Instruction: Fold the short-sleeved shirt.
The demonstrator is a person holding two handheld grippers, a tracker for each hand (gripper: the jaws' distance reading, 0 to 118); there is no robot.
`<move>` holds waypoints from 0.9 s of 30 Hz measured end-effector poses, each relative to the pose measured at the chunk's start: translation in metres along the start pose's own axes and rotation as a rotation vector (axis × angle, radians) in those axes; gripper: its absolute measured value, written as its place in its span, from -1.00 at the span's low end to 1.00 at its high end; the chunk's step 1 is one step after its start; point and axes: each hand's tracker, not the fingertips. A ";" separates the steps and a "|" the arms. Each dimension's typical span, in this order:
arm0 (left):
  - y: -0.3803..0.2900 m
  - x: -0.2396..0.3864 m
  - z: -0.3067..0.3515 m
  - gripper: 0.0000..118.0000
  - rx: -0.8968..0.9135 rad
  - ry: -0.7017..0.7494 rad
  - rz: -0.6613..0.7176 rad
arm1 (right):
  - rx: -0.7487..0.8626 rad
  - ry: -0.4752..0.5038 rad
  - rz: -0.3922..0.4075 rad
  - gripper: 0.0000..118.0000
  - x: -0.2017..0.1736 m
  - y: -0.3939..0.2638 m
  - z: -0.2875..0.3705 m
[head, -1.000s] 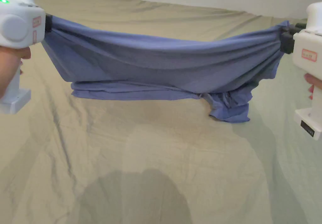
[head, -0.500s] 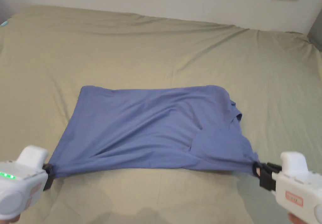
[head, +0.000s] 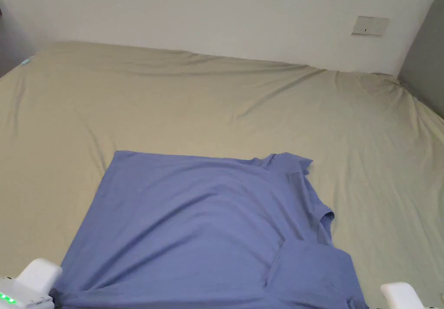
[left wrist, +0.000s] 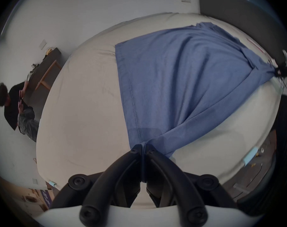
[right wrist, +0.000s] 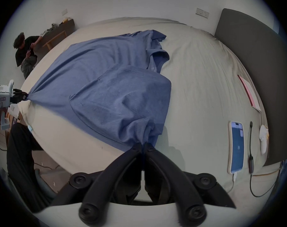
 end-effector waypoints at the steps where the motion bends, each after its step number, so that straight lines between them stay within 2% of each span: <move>1: -0.006 0.005 0.001 -0.99 -0.012 -0.001 -0.016 | -0.014 -0.006 0.002 -0.96 -0.001 -0.004 0.004; 6: -0.027 0.014 0.001 -0.99 -0.045 -0.010 -0.059 | -0.085 -0.006 -0.007 -0.96 -0.006 -0.015 0.008; 10: -0.030 0.016 -0.007 -0.99 -0.085 -0.027 -0.043 | -0.196 -0.003 -0.006 -0.96 -0.013 -0.022 -0.014; 13: -0.025 0.018 -0.013 -0.99 -0.084 -0.017 -0.045 | -0.187 -0.043 -0.027 -0.96 -0.020 -0.028 -0.036; 15: -0.020 0.018 -0.011 -0.71 -0.070 0.002 -0.028 | -0.154 -0.077 0.002 -0.88 -0.024 -0.027 -0.040; 16: -0.017 0.017 -0.008 -0.25 -0.054 0.027 -0.008 | -0.142 -0.109 0.008 -0.60 -0.024 -0.023 -0.037; 17: -0.012 0.015 0.001 0.22 -0.026 0.025 0.031 | -0.143 -0.172 0.018 -0.17 -0.023 -0.018 -0.033; 18: -0.008 0.013 0.009 0.67 0.007 0.003 0.074 | -0.133 -0.209 0.014 0.38 -0.021 -0.013 -0.029; 19: 0.000 0.010 0.022 0.94 0.064 -0.027 0.120 | -0.091 -0.186 -0.015 0.79 -0.018 -0.004 -0.013; 21: 0.020 0.004 0.054 0.94 0.214 -0.028 0.183 | 0.044 -0.155 -0.077 0.80 -0.019 0.020 0.020; 23: 0.043 0.003 0.091 0.94 0.379 0.012 0.222 | 0.202 -0.158 -0.103 0.80 -0.028 0.046 0.059; 27: 0.084 0.010 0.167 0.93 0.714 0.059 0.325 | 0.554 -0.167 -0.088 0.80 -0.072 0.093 0.141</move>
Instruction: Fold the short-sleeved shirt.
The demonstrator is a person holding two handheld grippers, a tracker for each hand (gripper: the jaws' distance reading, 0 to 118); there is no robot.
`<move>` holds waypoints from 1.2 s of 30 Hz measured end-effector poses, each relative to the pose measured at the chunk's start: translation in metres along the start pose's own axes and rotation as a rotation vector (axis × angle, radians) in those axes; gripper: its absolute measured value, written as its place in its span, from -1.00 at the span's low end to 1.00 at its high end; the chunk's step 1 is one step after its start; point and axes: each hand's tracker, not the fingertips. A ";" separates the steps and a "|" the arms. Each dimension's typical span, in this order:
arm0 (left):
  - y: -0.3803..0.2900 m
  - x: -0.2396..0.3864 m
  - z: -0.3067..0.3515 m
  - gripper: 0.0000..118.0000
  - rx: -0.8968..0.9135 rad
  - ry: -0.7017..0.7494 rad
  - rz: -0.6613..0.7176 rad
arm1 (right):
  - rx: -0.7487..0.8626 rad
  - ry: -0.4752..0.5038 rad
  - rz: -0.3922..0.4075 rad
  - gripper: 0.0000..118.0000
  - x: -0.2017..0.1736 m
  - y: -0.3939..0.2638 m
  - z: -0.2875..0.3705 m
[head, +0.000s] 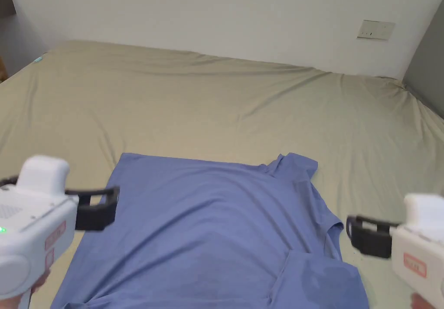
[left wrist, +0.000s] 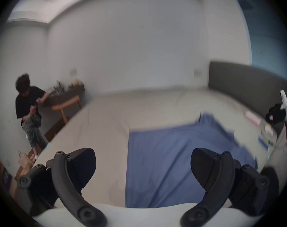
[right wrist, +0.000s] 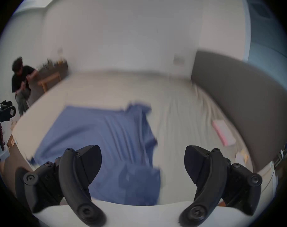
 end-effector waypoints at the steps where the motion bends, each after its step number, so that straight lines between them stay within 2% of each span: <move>1: 0.015 0.008 0.010 0.90 0.073 0.021 0.008 | 0.069 -0.003 0.017 0.80 -0.012 0.015 0.012; 3: 0.040 0.027 0.025 0.75 0.182 0.075 0.015 | 0.180 -0.021 0.059 0.76 -0.036 0.040 0.033; 5: 0.058 0.044 0.037 0.34 0.259 0.108 0.025 | 0.262 -0.035 0.103 0.54 -0.061 0.056 0.048; 6: 0.064 0.052 0.040 0.11 0.285 0.109 0.023 | 0.294 -0.034 0.123 0.27 -0.072 0.061 0.054; 7: 0.069 0.059 0.043 -0.25 0.312 0.094 0.010 | 0.329 -0.031 0.143 -0.30 -0.084 0.063 0.059; 8: 0.071 0.066 0.044 -0.52 0.329 0.095 -0.011 | 0.358 -0.029 0.160 -0.77 -0.086 0.063 0.056; 9: 0.072 0.073 0.045 -0.74 0.347 0.103 -0.032 | 0.385 -0.033 0.177 -0.95 -0.093 0.064 0.058; 10: 0.072 0.080 0.045 -0.93 0.361 0.129 -0.069 | 0.408 -0.047 0.192 -0.96 -0.102 0.063 0.059; 11: 0.072 0.086 0.045 -1.00 0.364 0.140 -0.092 | 0.423 -0.057 0.210 -0.97 -0.109 0.062 0.061; 17: 0.072 0.096 0.044 -1.00 0.344 0.109 -0.113 | 0.394 -0.016 0.235 -0.97 -0.116 0.059 0.054; 24: 0.059 0.080 0.035 -1.00 0.257 0.082 -0.112 | 0.365 0.002 0.210 -0.97 -0.108 0.057 0.047; 27: 0.033 0.060 0.025 -1.00 0.149 0.048 -0.080 | 0.342 0.020 0.204 -0.97 -0.106 0.050 0.041; 30: -0.013 0.035 0.000 -1.00 -0.091 0.058 -0.100 | 0.299 0.027 0.213 -0.97 -0.104 0.039 0.033; 31: -0.031 0.026 -0.007 -0.80 -0.149 0.058 -0.080 | 0.278 0.039 0.214 -0.97 -0.102 0.035 0.030; 32: -0.053 0.015 -0.012 -0.45 -0.211 0.066 -0.039 | 0.259 0.058 0.208 -0.97 -0.101 0.030 0.028; 33: -0.073 0.004 -0.017 0.10 -0.286 0.068 -0.010 | 0.240 0.057 0.199 -0.97 -0.099 0.026 0.025; 34: -0.094 -0.004 -0.021 0.78 -0.343 0.088 0.007 | 0.225 0.055 0.195 -0.97 -0.097 0.022 0.022; 35: -0.114 -0.012 -0.025 1.00 -0.405 0.119 0.016 | 0.208 0.052 0.196 -0.97 -0.096 0.019 0.019; 36: -0.132 -0.018 -0.026 0.95 -0.451 0.139 0.018 | 0.193 0.047 0.195 -0.97 -0.095 0.016 0.018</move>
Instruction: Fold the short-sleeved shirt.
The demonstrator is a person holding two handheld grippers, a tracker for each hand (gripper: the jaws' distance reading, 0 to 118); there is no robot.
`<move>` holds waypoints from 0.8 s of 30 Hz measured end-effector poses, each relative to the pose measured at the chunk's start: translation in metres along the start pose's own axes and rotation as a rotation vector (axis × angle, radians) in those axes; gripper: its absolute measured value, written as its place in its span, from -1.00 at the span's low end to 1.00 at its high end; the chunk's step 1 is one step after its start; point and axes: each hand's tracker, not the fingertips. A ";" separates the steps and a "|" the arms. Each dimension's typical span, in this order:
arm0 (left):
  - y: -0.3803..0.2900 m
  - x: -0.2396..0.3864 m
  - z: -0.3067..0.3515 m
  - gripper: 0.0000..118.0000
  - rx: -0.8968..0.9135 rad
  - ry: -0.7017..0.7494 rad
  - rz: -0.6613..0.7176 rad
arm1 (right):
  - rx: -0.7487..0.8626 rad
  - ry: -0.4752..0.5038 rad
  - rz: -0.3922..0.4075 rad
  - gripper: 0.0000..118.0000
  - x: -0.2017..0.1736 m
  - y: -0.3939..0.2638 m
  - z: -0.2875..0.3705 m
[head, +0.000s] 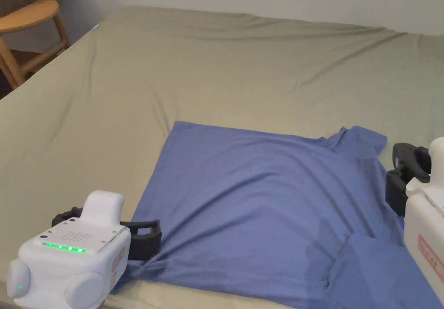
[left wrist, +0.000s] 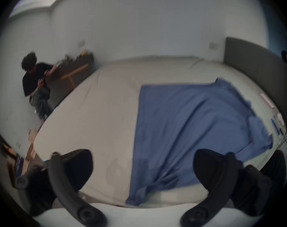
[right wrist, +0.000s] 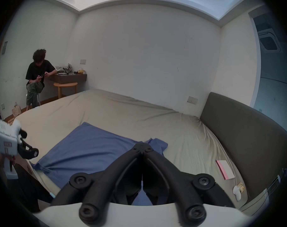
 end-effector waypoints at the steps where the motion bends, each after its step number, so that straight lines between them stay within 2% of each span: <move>1: -0.013 -0.006 -0.004 0.93 -0.029 0.012 0.004 | -0.015 -0.005 -0.005 -0.97 0.001 -0.003 -0.001; 6: -0.053 -0.007 -0.020 0.90 -0.165 0.020 -0.017 | -0.064 -0.008 -0.030 -0.97 0.006 -0.009 -0.010; 8: -0.057 -0.003 -0.028 0.69 -0.190 0.050 -0.044 | -0.070 -0.015 -0.025 -0.97 0.006 -0.009 -0.011; 10: -0.061 0.002 -0.038 0.57 -0.198 0.073 -0.051 | -0.082 -0.014 -0.025 -0.97 0.007 -0.009 -0.013; 12: -0.064 0.004 -0.049 -0.01 -0.258 0.037 -0.039 | -0.093 -0.019 -0.034 -0.97 0.007 -0.011 -0.013; 13: -0.065 0.005 -0.052 -0.48 -0.276 -0.033 -0.019 | -0.099 -0.018 -0.037 -0.97 0.008 -0.012 -0.013; 15: -0.060 0.011 -0.047 -0.85 -0.216 0.002 -0.064 | -0.113 -0.024 -0.041 -0.97 0.011 -0.015 -0.013; 17: -0.053 0.015 -0.041 -0.85 -0.176 0.016 -0.090 | -0.126 -0.036 -0.039 -0.97 0.018 -0.019 -0.012; 20: -0.039 0.011 -0.030 -0.85 -0.128 -0.006 -0.019 | -0.172 -0.060 -0.061 -0.97 0.033 -0.033 -0.013; 22: -0.026 0.010 -0.023 -0.85 -0.094 0.004 -0.023 | -0.243 -0.066 -0.089 -0.97 0.045 -0.050 -0.017; 23: -0.021 0.010 -0.020 -0.85 -0.087 0.004 -0.030 | -0.286 -0.075 -0.100 -0.92 0.052 -0.061 -0.019; 24: -0.017 0.010 -0.017 -0.85 -0.069 0.005 -0.030 | -0.331 -0.074 -0.111 -0.67 0.059 -0.076 -0.022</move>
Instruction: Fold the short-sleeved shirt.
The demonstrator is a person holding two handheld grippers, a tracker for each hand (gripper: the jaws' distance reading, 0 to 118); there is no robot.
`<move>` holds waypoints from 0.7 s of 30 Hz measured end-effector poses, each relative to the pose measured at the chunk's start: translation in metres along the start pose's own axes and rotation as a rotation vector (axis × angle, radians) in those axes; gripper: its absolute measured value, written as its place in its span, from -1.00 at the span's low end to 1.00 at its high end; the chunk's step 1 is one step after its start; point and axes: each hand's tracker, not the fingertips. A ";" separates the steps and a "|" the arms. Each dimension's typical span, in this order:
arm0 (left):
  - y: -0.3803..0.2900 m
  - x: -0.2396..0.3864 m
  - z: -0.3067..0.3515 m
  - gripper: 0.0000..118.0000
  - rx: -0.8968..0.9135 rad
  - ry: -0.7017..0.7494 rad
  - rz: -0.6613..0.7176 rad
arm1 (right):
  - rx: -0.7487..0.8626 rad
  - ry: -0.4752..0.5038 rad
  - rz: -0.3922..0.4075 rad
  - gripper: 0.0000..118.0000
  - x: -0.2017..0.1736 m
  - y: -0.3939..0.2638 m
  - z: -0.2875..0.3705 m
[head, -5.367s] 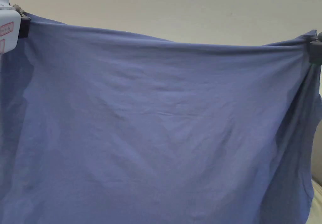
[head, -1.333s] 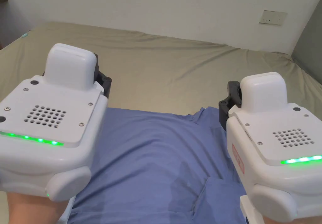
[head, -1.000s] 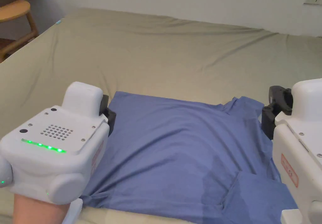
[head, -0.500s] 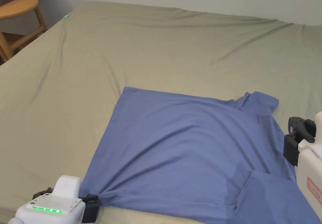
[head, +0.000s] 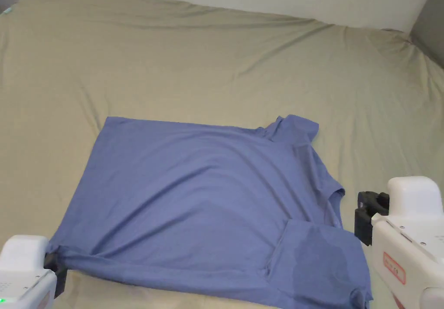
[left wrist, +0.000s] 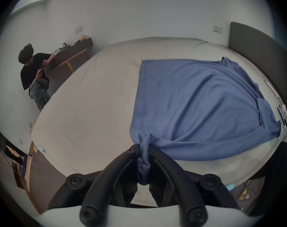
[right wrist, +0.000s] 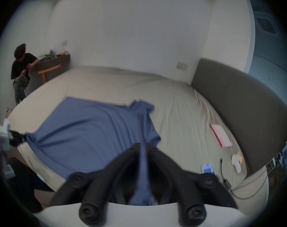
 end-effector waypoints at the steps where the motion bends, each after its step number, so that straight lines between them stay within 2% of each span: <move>1: 0.003 0.000 0.003 -0.85 0.012 -0.002 0.003 | -0.057 -0.010 -0.006 0.04 0.008 -0.014 -0.009; 2: 0.005 0.001 0.006 -0.85 0.012 -0.007 0.003 | -0.136 -0.007 -0.013 0.55 0.014 -0.029 -0.019; 3: 0.007 0.001 0.008 -0.85 0.014 -0.012 0.006 | -0.233 0.027 -0.028 0.63 0.020 -0.045 -0.029; 5: 0.008 0.001 0.009 -0.85 0.014 -0.023 0.023 | -0.377 0.043 -0.066 0.64 0.031 -0.081 -0.049; 7: 0.007 0.002 0.006 -0.85 -0.002 -0.019 0.027 | -0.488 0.019 -0.083 0.64 0.037 -0.114 -0.068; 11: 0.002 0.003 -0.003 -0.85 -0.046 -0.004 0.043 | -0.513 0.064 -0.161 0.63 0.046 -0.143 -0.080; 13: 0.001 0.004 -0.003 -0.85 -0.046 -0.001 0.046 | -0.504 0.071 -0.149 0.59 0.041 -0.142 -0.080; 16: 0.001 0.005 -0.004 -0.85 -0.056 0.007 0.040 | -0.499 0.067 -0.089 0.53 0.033 -0.138 -0.086; 17: 0.001 0.005 -0.005 -0.85 -0.057 0.008 0.041 | -0.504 0.074 -0.081 0.42 0.031 -0.138 -0.089; 18: 0.000 0.005 -0.005 -0.85 -0.059 0.009 0.041 | -0.514 0.098 -0.080 0.18 0.030 -0.139 -0.093; 19: 0.000 0.005 -0.006 -0.85 -0.061 0.010 0.041 | -0.516 0.127 -0.092 -0.45 0.030 -0.141 -0.096; 20: 0.000 0.006 -0.006 -0.85 -0.063 0.010 0.040 | -0.504 0.135 -0.102 -0.83 0.029 -0.143 -0.095; 21: 0.000 0.006 -0.006 -0.85 -0.064 0.010 0.038 | -0.504 0.131 -0.106 -0.83 0.026 -0.141 -0.094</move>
